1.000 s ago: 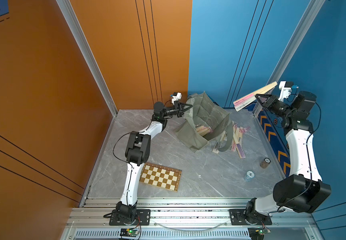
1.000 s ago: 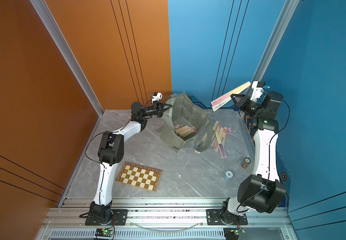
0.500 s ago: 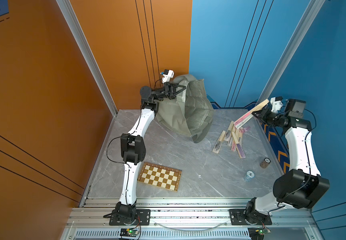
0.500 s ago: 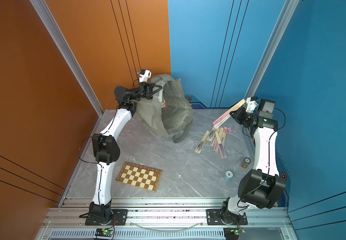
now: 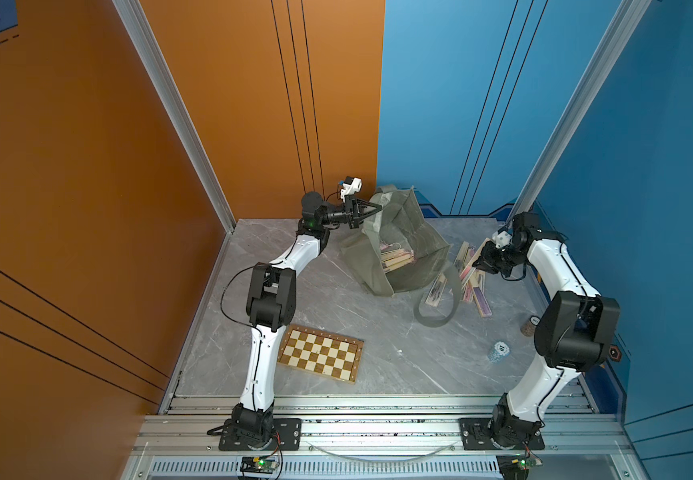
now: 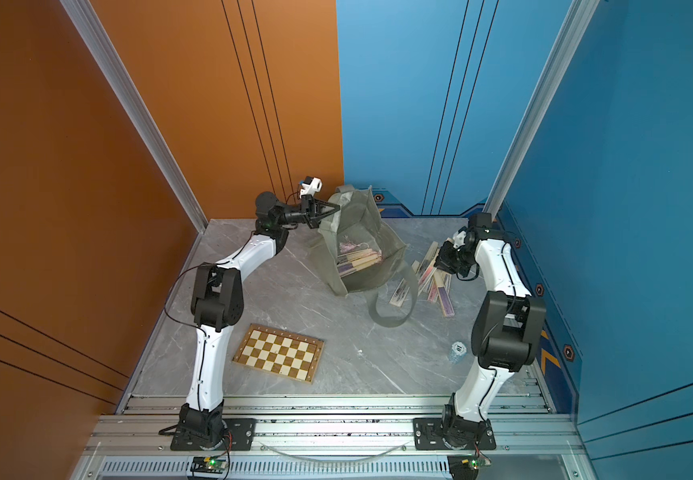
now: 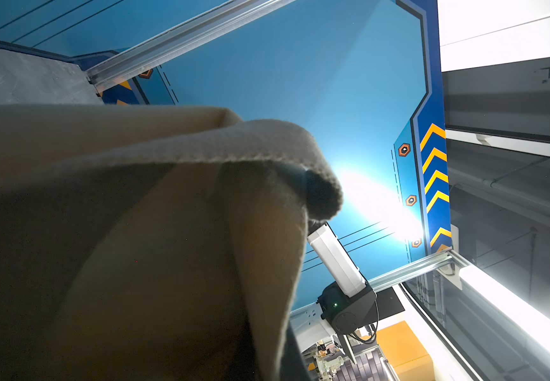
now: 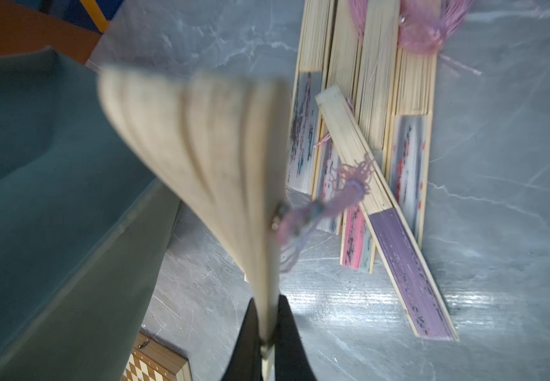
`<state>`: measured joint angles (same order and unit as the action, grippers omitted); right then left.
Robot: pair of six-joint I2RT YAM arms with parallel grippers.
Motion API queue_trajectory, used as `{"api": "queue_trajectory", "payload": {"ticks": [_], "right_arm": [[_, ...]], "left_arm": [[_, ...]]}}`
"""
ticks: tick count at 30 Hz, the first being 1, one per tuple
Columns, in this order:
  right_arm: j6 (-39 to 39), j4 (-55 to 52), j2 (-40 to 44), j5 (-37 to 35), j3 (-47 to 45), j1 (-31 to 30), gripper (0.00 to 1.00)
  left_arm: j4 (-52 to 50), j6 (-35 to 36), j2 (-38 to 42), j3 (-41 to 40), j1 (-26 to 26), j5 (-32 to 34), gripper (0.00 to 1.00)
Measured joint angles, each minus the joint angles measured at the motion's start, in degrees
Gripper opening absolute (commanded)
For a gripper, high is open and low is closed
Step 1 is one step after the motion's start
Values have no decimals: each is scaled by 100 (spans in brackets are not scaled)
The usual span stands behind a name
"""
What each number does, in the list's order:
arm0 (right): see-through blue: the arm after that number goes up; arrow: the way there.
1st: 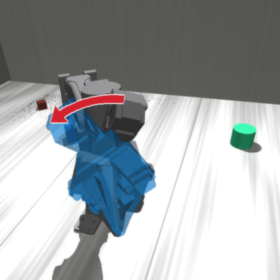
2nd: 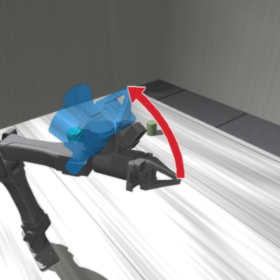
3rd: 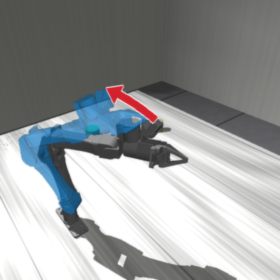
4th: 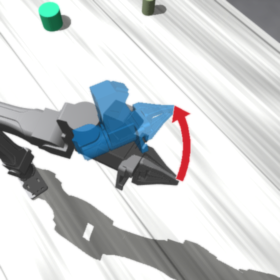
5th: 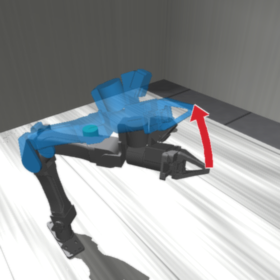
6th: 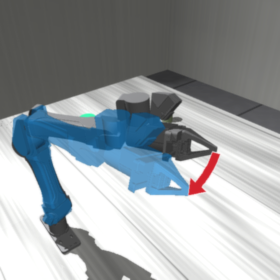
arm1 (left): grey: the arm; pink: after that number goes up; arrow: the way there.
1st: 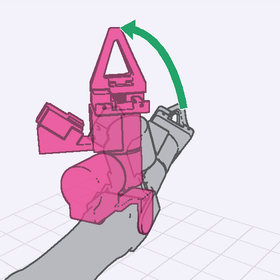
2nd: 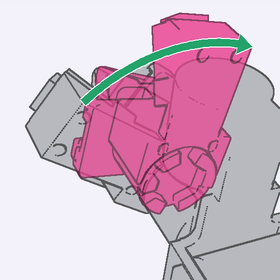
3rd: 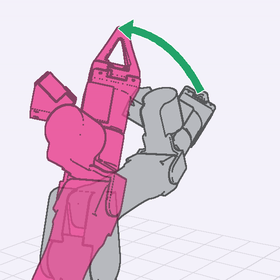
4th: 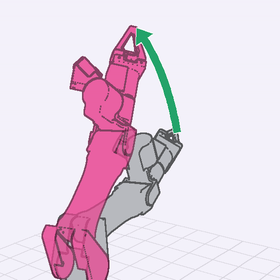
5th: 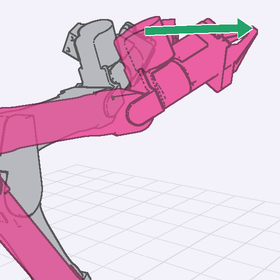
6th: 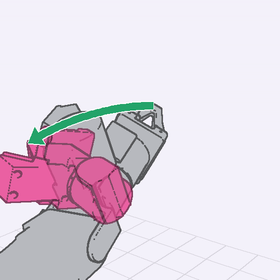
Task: Take out the folding fans from the tote bags
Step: Place the folding fan at the center of the board.
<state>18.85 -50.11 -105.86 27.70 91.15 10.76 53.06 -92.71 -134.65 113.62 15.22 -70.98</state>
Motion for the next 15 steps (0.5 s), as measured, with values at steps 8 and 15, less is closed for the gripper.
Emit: {"api": "queue_trajectory", "payload": {"ticks": [8,15], "right_arm": [[-4,-96,-485,-332,107,-114,37],[-31,-186,-511,-372,251,-66,51]], "left_arm": [[164,-2,39,13,103,57,0],[269,278,321,-560,205,249,0]]}}
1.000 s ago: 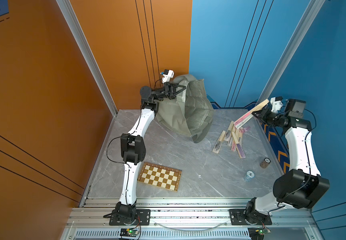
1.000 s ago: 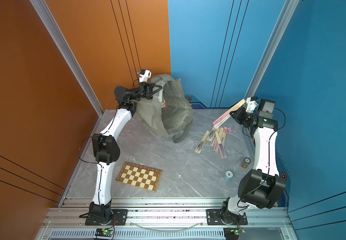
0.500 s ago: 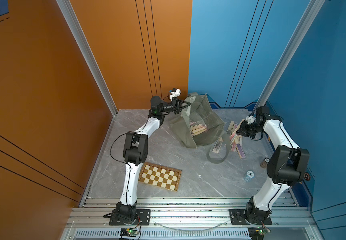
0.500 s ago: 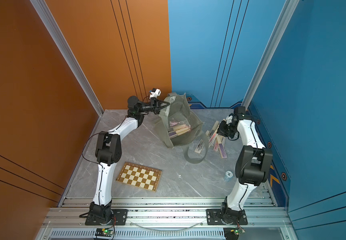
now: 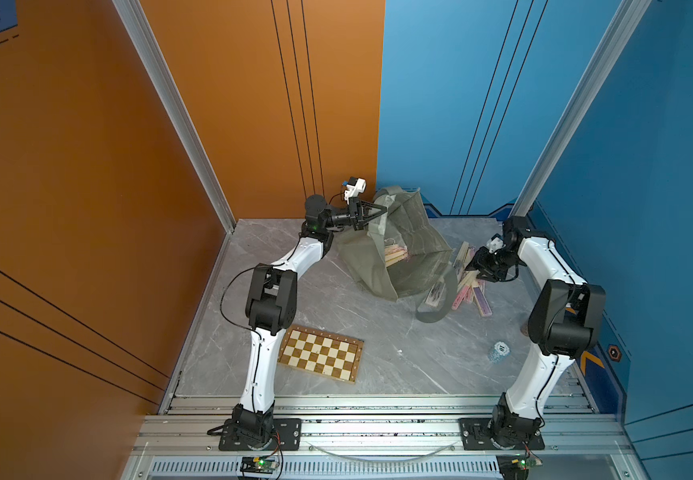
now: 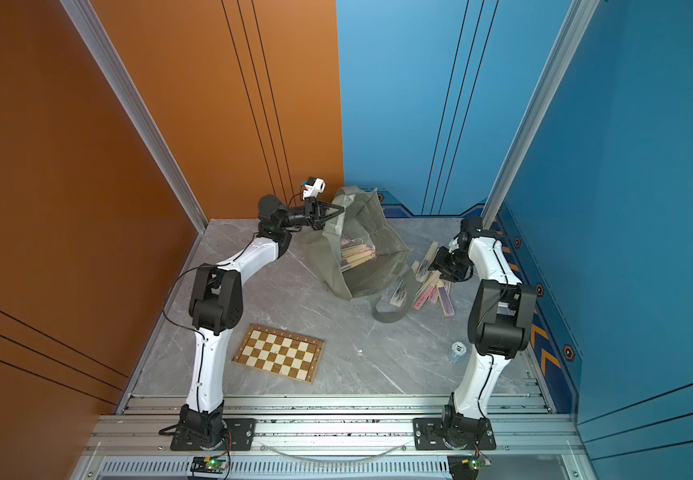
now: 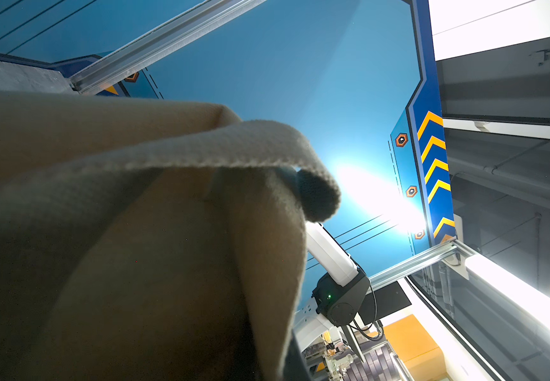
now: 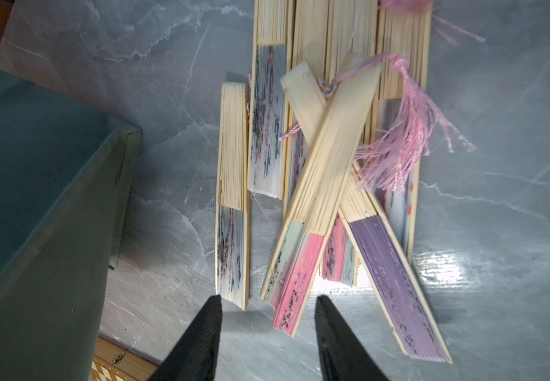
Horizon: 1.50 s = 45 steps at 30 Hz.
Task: Take out the folding fans from the tote bags
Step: Place the folding fan at the center of the board, then pick up the folding fan from the canvas bag.
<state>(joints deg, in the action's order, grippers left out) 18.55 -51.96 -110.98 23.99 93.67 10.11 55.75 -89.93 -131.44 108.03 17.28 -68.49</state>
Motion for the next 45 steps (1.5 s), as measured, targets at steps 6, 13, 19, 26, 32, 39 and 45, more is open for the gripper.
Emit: {"api": "queue_trajectory", "payload": {"ticks": [6,13,19,26,32,39,45], "right_arm": [[-339,-44,313,518,63,160,52],[-1121,-103,1255,1853,243,96,48],[-2096,-33,2103,2118,267,-822,44],[-3110,391,2597,1327,264,-2094,45],[-3757,608,2568,627,133,-2490,46],[-4428,787,2286,-140,-72,-3018,45],[-4994,1276,2052,-817,-490,-3268,46]], "left_arm": [[28,212,149,-326,42,151,0],[-44,433,201,-404,42,234,0],[-238,621,278,-474,42,249,0],[-293,616,297,-483,42,247,0],[-293,597,297,-483,50,245,0],[-297,481,297,-466,68,192,0],[-354,350,297,-317,79,61,0]]}}
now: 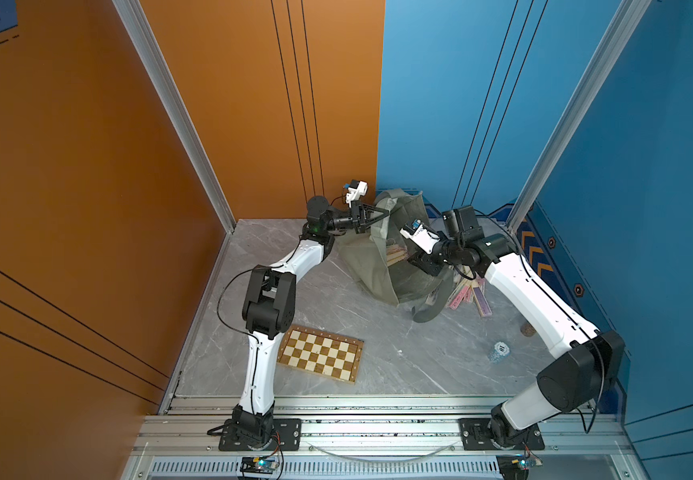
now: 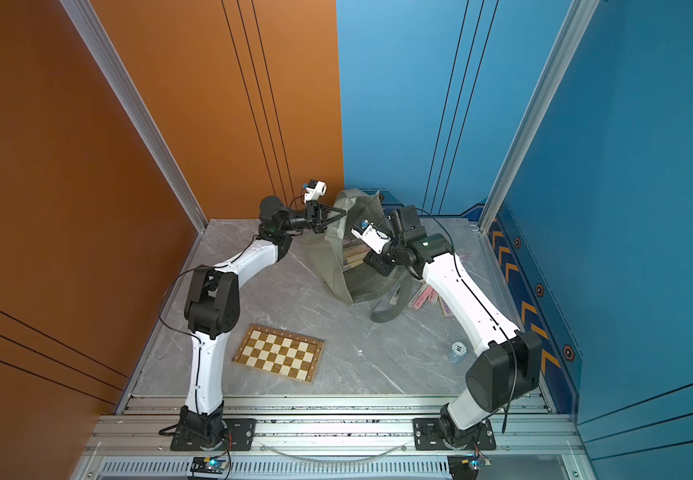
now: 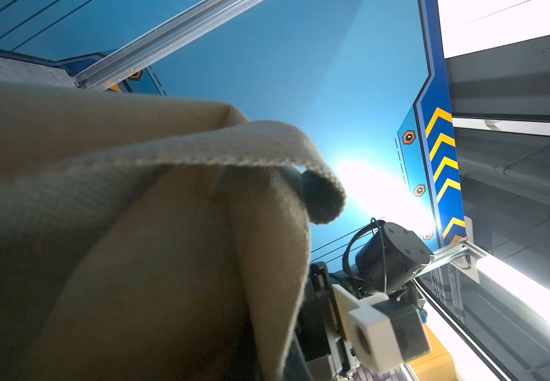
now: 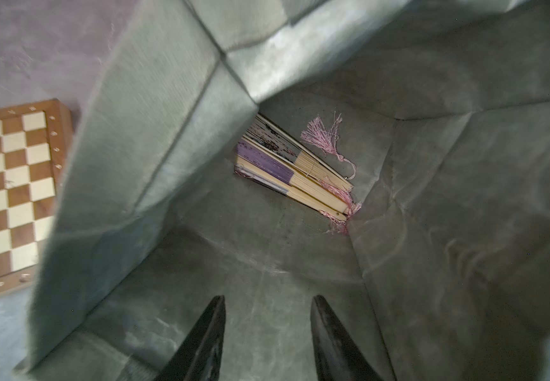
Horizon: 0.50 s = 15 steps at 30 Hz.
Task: Take out the folding fans from the tote bags
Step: Pick up the folding fan from the canvas bag.
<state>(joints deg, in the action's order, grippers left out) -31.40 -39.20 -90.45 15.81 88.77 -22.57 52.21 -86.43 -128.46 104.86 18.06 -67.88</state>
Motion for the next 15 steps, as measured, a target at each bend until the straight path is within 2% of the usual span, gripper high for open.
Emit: {"api": "queue_trajectory", "payload": {"ticks": [9,15], "right_arm": [[-485,931,-278,-603,-608,-7,46],[-678,1364,-861,-979,-660,-76,48]], "left_arm": [[-37,-138,0,61,0,-140,0],[-28,-260,-4,72,20,-269,0]]}}
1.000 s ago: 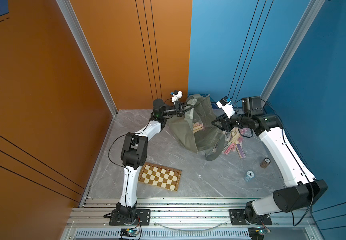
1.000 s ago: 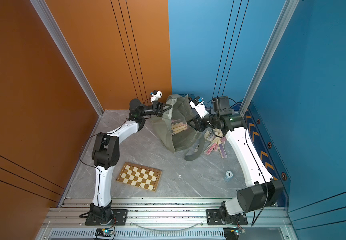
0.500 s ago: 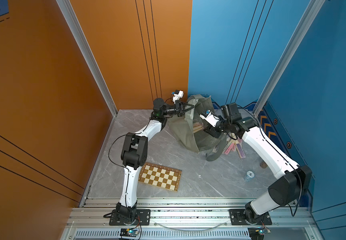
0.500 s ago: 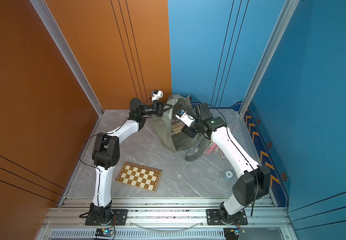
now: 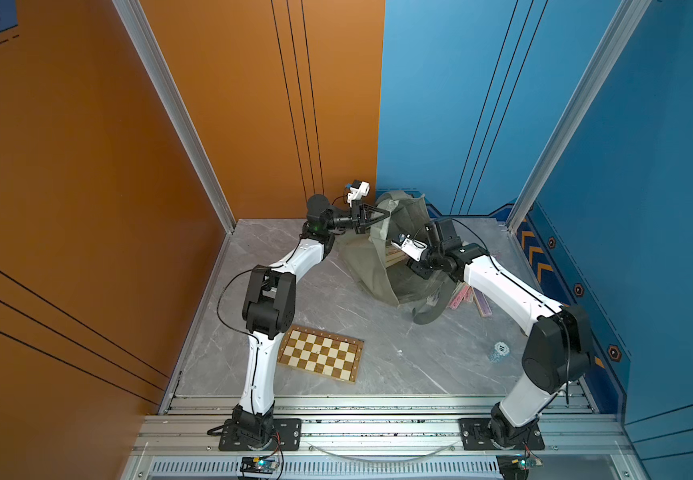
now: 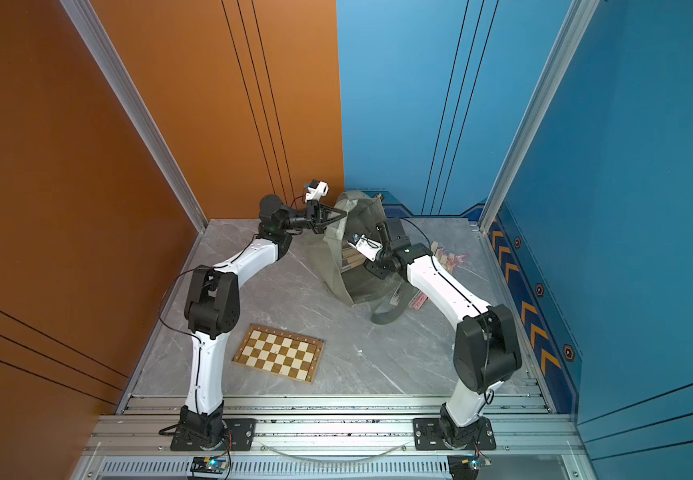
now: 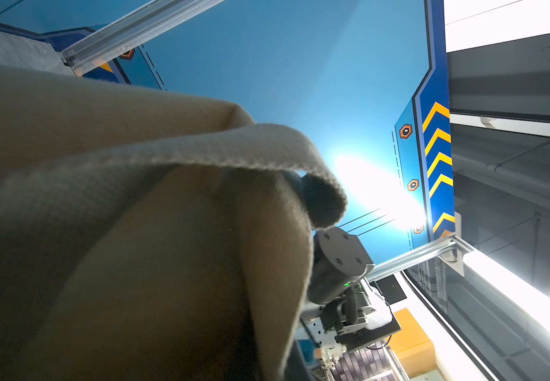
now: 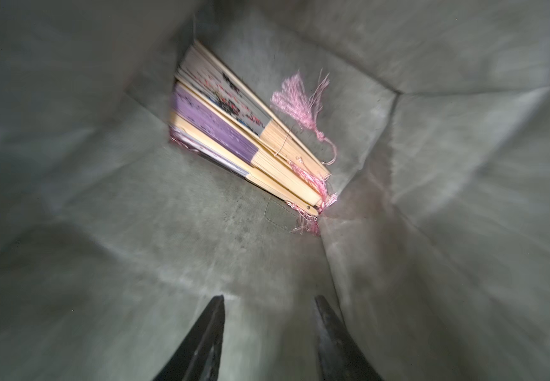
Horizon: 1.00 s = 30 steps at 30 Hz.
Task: Take out the folding fans from the tote bags
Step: Pick up the folding fan from the canvas bag.
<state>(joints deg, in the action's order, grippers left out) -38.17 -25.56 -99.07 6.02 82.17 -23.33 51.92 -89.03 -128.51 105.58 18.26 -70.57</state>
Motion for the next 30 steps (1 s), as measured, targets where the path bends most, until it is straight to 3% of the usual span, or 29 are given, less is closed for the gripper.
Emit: {"api": "queue_trajectory", "payload": {"ticks": [6,15,25,30], "right_arm": [[-61,118,-734,-208,214,-26,50],[-103,157,-1482,-221,1049,-24,64],[-105,153,-2385,-229,1725,-35,72],[-105,101,-2680,-243,1812,-72,74]], "left_arm": [[13,-66,-52,22,85,-68,0],[37,-352,-155,280,83,-343,0],[1779,-2406,-855,973,85,-791,0],[2127,-2855,-914,1058,96,-977,0]]}}
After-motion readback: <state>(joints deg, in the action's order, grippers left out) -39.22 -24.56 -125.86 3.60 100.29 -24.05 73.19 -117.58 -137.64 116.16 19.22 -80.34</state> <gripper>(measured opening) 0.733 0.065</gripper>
